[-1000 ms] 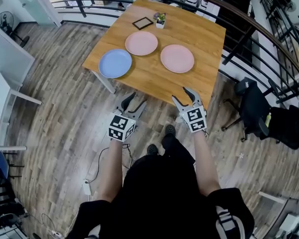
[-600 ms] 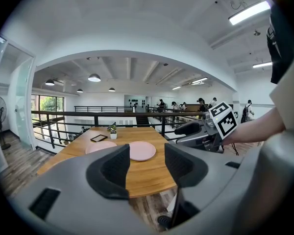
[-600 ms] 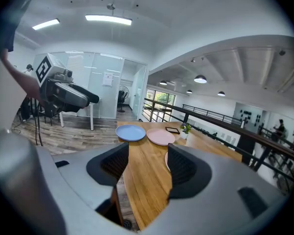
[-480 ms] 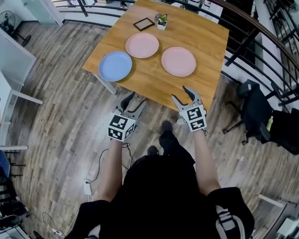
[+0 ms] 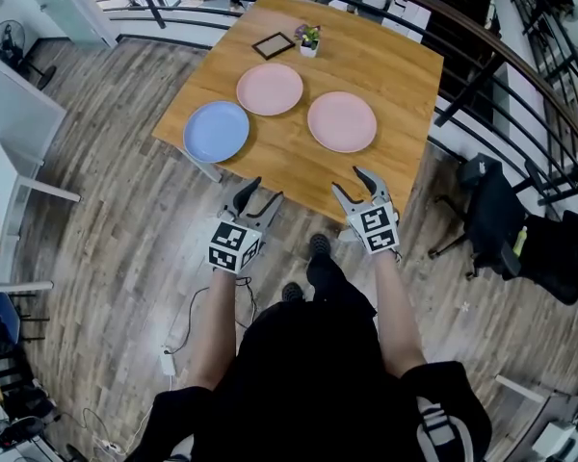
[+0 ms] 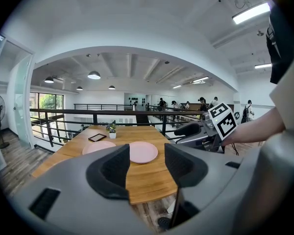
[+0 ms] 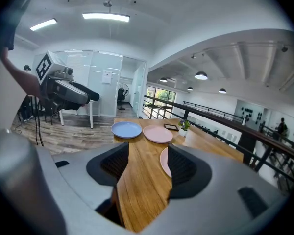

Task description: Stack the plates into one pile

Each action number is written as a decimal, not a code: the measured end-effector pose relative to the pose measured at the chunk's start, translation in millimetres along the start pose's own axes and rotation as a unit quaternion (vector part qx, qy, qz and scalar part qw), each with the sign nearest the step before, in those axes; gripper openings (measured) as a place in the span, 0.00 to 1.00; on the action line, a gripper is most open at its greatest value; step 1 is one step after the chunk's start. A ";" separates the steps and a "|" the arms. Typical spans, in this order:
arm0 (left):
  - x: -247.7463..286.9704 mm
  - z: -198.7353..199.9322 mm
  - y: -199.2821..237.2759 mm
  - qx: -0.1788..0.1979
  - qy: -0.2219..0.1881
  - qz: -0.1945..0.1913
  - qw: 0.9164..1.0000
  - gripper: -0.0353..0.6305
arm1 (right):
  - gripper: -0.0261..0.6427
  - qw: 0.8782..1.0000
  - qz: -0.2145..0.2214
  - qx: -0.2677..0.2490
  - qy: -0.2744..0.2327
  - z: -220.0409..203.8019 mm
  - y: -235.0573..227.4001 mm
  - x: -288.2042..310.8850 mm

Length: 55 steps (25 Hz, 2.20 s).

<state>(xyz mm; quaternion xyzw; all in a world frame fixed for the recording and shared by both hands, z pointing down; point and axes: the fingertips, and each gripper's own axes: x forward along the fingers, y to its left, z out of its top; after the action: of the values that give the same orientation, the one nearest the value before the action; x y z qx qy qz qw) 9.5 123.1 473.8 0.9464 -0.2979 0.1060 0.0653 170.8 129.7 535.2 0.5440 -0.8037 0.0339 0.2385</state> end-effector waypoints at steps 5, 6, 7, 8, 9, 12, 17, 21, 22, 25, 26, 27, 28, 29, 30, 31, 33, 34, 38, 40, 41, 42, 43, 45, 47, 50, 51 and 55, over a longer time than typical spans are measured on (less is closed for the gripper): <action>16.1 0.0 7.5 -0.004 0.006 0.002 1.000 0.38 | 0.43 1.000 0.007 0.000 0.010 -4.6 -12.7 11.6; 20.0 0.5 9.0 -0.005 0.008 0.003 1.000 0.38 | 0.43 1.000 0.009 -0.001 0.012 -5.4 -16.3 14.3; 23.8 1.2 10.8 -0.006 0.008 0.004 1.000 0.38 | 0.42 1.000 0.011 -0.001 0.013 -6.1 -20.1 17.3; 27.2 1.9 13.1 -0.006 0.009 0.006 1.000 0.38 | 0.42 1.000 0.013 -0.001 0.014 -6.5 -23.5 20.8; 30.2 2.7 15.8 -0.007 0.009 0.007 1.000 0.38 | 0.42 1.000 0.014 -0.001 0.014 -6.5 -26.6 24.7; 39.6 4.3 24.0 -0.006 0.013 0.012 1.000 0.38 | 0.42 1.000 0.020 -0.005 0.018 -7.2 -34.5 36.8; 54.5 4.7 38.4 -0.010 0.022 0.023 0.999 0.38 | 0.42 0.999 0.036 -0.015 0.027 -11.4 -42.9 57.2; 70.8 8.9 46.7 -0.015 0.028 0.030 0.999 0.38 | 0.42 0.998 0.051 -0.014 0.034 -11.9 -54.3 71.4; 74.8 8.0 48.3 -0.015 0.030 0.032 0.999 0.38 | 0.42 0.998 0.055 -0.014 0.036 -13.9 -56.7 74.9; 85.8 3.2 52.8 -0.017 0.037 0.037 0.998 0.38 | 0.42 0.997 0.066 -0.015 0.047 -22.5 -62.4 85.6; 89.2 1.7 54.0 -0.019 0.040 0.039 0.998 0.38 | 0.42 0.996 0.070 -0.016 0.050 -25.5 -64.0 89.3; 92.7 0.1 55.3 -0.022 0.042 0.040 0.998 0.38 | 0.42 0.996 0.074 -0.017 0.054 -28.4 -65.3 93.1; 96.0 -1.6 56.8 -0.025 0.045 0.041 0.998 0.38 | 0.42 0.995 0.079 -0.019 0.058 -31.7 -66.1 97.1; 99.1 -3.4 58.5 -0.028 0.047 0.043 0.998 0.38 | 0.41 0.994 0.083 -0.021 0.063 -35.4 -66.4 101.2; 102.2 -5.3 60.3 -0.030 0.049 0.044 0.997 0.38 | 0.41 0.994 0.087 -0.022 0.067 -39.6 -66.4 105.2; 105.4 -7.0 61.9 -0.032 0.051 0.046 0.997 0.38 | 0.41 0.993 0.092 -0.023 0.072 -43.9 -66.4 108.9; 111.9 -10.3 63.9 -0.035 0.055 0.049 0.997 0.38 | 0.41 0.991 0.103 -0.021 0.080 -51.6 -67.1 114.8; 115.5 -12.3 64.4 -0.037 0.058 0.051 0.996 0.38 | 0.41 0.990 0.108 -0.019 0.083 -55.2 -67.9 117.5; 130.0 -23.6 69.6 -0.046 0.068 0.058 0.995 0.38 | 0.41 0.987 0.122 -0.015 0.099 -71.0 -73.2 131.5; 135.0 -29.7 73.0 -0.050 0.074 0.064 0.994 0.38 | 0.40 0.986 0.127 -0.016 0.110 -79.8 -74.6 138.3; 136.3 -33.0 73.5 -0.054 0.077 0.068 0.993 0.38 | 0.40 0.985 0.131 -0.018 0.115 -84.3 -73.9 140.9; 137.0 -36.2 73.4 -0.057 0.080 0.072 0.993 0.38 | 0.40 0.983 0.136 -0.020 0.120 -90.2 -72.8 143.3; 137.8 -38.8 73.4 -0.061 0.081 0.075 0.992 0.38 | 0.39 0.982 0.142 -0.023 0.124 -97.0 -71.8 146.4; 139.2 -41.9 74.8 -0.067 0.083 0.082 0.991 0.38 | 0.39 0.979 0.155 -0.027 0.130 -106.7 -70.1 153.6; 139.4 -43.7 77.7 -0.068 0.086 0.085 0.990 0.38 | 0.39 0.978 0.160 -0.027 0.135 -111.4 -68.1 159.6; 139.9 -46.0 84.5 -0.071 0.085 0.090 0.990 0.38 | 0.39 0.976 0.165 -0.032 0.141 -115.8 -63.3 167.5; 140.8 -46.2 86.4 -0.072 0.083 0.091 0.990 0.38 | 0.39 0.975 0.167 -0.035 0.143 -117.5 -61.7 170.0; 148.7 -48.2 90.0 -0.079 0.084 0.087 0.989 0.38 | 0.39 0.971 0.172 -0.044 0.158 -125.9 -59.5 174.0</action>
<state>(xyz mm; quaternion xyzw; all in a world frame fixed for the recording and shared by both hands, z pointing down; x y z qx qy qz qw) 68.7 -22.9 561.5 0.8964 -0.3805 0.1666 0.1551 216.3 -4.3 707.4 0.3744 -0.8381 0.1249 0.3765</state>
